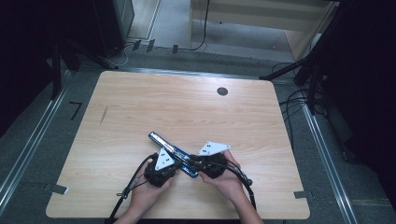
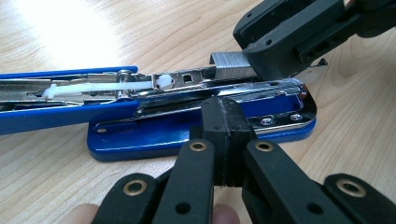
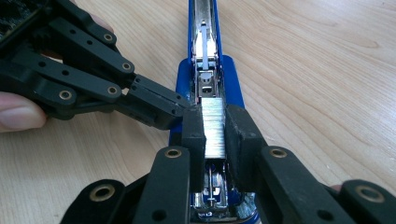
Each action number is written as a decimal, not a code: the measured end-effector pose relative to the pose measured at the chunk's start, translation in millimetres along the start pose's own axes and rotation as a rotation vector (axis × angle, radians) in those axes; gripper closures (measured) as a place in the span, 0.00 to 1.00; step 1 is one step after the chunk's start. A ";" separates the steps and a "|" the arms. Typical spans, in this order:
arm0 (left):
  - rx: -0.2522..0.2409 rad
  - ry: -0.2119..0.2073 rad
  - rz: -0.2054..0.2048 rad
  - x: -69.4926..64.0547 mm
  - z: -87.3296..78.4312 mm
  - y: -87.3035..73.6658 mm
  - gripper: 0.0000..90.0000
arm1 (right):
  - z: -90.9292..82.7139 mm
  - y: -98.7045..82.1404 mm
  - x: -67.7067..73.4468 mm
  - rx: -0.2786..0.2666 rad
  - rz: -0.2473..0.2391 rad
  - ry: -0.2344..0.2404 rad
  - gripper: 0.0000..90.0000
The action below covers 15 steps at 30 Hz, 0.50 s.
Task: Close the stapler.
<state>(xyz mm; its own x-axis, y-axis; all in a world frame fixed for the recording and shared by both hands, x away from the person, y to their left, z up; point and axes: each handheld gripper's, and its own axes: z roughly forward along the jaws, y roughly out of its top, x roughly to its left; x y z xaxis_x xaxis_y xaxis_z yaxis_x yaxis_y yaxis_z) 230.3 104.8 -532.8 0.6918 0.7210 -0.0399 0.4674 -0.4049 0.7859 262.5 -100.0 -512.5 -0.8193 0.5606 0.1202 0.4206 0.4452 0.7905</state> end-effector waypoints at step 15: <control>0.000 0.000 0.003 0.0 0.0 0.0 1.00 | -0.5 -0.4 -1.7 0.011 0.004 0.009 0.89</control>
<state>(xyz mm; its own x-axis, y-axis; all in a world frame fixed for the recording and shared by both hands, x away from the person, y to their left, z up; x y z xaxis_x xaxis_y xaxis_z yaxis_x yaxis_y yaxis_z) 230.3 104.9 -532.8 0.6927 0.7202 -0.0377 0.4657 -0.4069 0.7858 263.5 -101.5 -512.7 -0.8210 0.5563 0.1285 0.4280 0.4507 0.7834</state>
